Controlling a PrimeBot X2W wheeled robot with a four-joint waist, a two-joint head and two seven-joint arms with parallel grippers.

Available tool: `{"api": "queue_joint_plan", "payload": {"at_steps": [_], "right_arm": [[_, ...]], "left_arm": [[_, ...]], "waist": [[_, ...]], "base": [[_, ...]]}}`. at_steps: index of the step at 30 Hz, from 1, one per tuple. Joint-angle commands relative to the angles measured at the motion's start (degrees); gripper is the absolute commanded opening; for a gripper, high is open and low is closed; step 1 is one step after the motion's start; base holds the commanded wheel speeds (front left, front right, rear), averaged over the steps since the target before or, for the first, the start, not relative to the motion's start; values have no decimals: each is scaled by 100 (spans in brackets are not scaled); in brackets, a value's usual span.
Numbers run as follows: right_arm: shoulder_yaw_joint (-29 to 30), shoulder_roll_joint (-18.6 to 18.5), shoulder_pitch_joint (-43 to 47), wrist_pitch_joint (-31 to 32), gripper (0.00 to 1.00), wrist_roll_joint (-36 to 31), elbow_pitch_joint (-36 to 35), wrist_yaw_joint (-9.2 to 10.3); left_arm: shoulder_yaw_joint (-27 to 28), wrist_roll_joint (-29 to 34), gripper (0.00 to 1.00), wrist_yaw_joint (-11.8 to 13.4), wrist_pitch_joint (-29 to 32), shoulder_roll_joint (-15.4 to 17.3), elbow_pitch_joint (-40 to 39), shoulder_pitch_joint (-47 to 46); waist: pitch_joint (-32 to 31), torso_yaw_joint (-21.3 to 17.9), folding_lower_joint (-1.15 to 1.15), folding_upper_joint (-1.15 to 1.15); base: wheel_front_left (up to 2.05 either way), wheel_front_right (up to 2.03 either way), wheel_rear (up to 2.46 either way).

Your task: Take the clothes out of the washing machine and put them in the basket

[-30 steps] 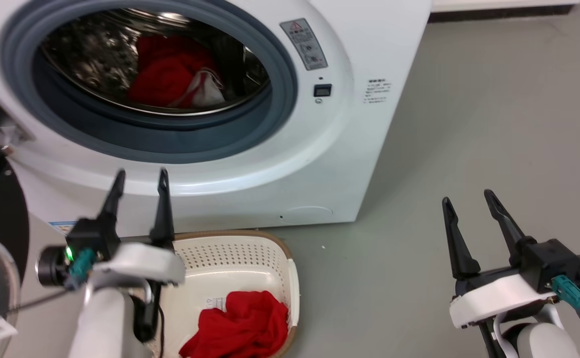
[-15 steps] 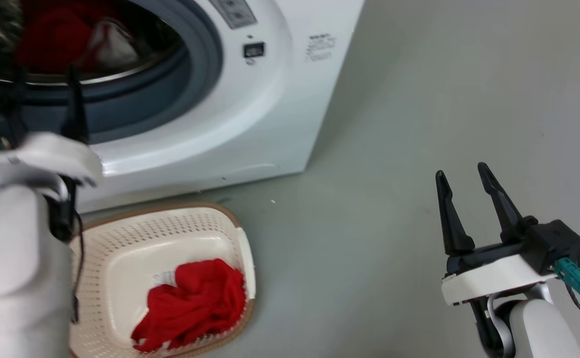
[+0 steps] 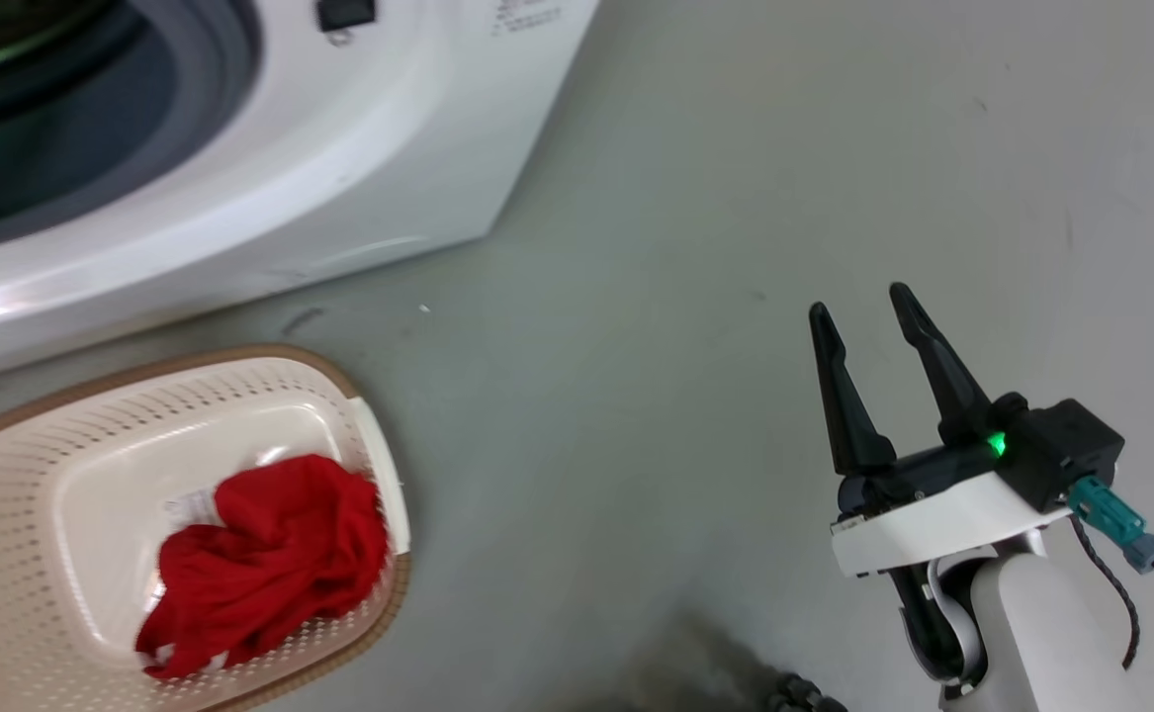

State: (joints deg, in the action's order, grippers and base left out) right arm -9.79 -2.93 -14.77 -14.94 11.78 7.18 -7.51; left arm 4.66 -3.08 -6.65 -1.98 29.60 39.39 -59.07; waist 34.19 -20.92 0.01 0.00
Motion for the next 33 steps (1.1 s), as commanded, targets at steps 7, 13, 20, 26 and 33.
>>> {"api": "queue_joint_plan", "payload": {"at_steps": [7, 13, 20, 26, 33], "right_arm": [[-263, 7, -214, -24, 100, 265, -206, 4], [-461, 9, -150, -24, 100, 415, -305, 4], [-661, 8, -76, -25, 100, 491, -397, 4], [-813, 8, -70, -25, 100, 541, -448, 4], [-859, 7, -49, -26, 100, 574, -526, 4]], "left_arm": [[-187, 190, 100, -47, 652, 714, 329, -962], [-482, 311, 100, -67, 1197, 1161, 466, -1583], [-848, 370, 100, -82, 1915, 1480, 399, -2139], [-1027, 308, 100, -85, 2598, 1644, 392, -2372], [-1064, 178, 100, -84, 3209, 1660, 493, -2383]], "waist": [[675, -572, -1, 0], [917, -802, -1, 0], [1215, -974, -1, 0], [1410, -1038, -1, 0], [1516, -1018, -1, 0]], "base": [[0, 0, 0], [0, 0, 0], [0, 0, 0], [0, 0, 0], [0, 0, 0]]}}
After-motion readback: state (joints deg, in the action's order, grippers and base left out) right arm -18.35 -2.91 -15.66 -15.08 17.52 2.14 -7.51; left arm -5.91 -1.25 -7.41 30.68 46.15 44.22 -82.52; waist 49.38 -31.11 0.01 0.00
